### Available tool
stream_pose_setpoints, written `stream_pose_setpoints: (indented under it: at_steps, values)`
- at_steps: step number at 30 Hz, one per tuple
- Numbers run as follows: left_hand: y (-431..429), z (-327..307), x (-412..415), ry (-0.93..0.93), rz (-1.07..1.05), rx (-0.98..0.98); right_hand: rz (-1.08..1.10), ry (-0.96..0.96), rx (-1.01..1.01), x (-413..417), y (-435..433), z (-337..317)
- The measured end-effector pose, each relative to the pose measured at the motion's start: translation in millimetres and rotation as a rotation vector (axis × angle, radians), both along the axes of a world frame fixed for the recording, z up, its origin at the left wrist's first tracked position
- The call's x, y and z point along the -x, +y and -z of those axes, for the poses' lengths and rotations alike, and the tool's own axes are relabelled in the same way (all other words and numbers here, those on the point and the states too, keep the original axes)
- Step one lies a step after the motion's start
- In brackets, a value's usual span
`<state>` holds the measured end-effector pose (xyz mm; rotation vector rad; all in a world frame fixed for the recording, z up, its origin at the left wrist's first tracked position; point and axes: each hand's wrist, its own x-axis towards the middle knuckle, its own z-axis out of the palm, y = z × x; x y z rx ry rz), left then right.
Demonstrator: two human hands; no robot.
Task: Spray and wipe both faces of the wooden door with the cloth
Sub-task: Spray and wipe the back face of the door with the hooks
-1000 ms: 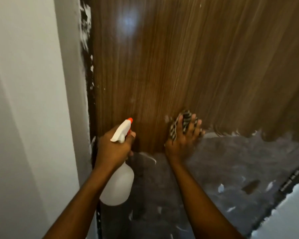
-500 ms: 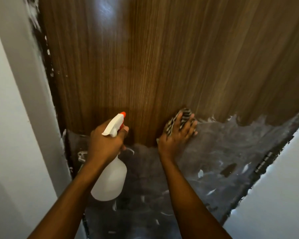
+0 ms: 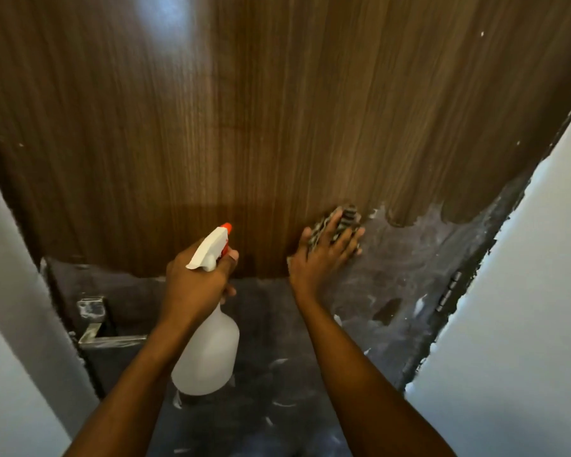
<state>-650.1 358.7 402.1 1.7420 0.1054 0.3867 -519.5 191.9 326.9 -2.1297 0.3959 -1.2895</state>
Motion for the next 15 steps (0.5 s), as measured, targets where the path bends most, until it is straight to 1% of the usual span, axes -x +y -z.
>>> stream_pose_setpoints:
  at_steps: [1,2,3,5,6,7,8,9,10,11,13,14,15]
  values:
    - [-2.8,-1.6,-0.6,-0.003,-0.01,0.018,-0.011,-0.055,-0.089,-5.0,9.8,-27.6]
    - [-7.1,-3.1,-0.6,-0.012,-0.018,0.033,-0.017,-0.091,-0.093,-7.7,19.9,-47.4]
    - [-12.7,-4.2,-1.0,-0.027,-0.021,0.031,-0.026,-0.108,-0.002,-8.0,27.0,-55.9]
    - [-27.4,-7.3,-2.3,-0.053,-0.016,-0.002,-0.079,-0.116,0.342,-6.4,27.8,-42.3]
    - [-36.2,-9.1,-3.6,-0.05,-0.01,-0.011,-0.135,-0.092,0.494,-6.1,18.8,-24.4]
    - [-46.1,-9.5,-5.3,-0.042,0.0,-0.01,-0.179,-0.044,0.6,-5.0,4.2,-0.9]
    - [-54.2,-8.4,-7.2,-0.039,0.009,-0.01,-0.191,0.015,0.643,-2.8,-11.2,25.5]
    - [-61.5,-7.6,-8.3,-0.039,0.018,-0.013,-0.177,0.065,0.616,1.7,-24.5,48.4]
    - [-69.3,-6.0,-9.4,-0.033,0.028,-0.018,-0.146,0.103,0.534,4.8,-38.7,65.4]
    - [-75.4,-5.1,-10.4,-0.029,0.037,-0.024,-0.113,0.121,0.403,5.9,-49.4,69.8]
    - [-84.8,-4.3,-11.2,-0.024,0.056,-0.038,-0.062,0.119,0.039,-0.9,-65.3,47.1]
    - [-87.1,-3.1,-10.8,-0.016,0.058,-0.044,-0.061,0.106,-0.152,-6.8,-72.1,26.0]
    - [-88.5,-1.0,-10.8,-0.01,0.06,-0.055,-0.063,0.102,-0.3,-13.1,-77.7,4.7]
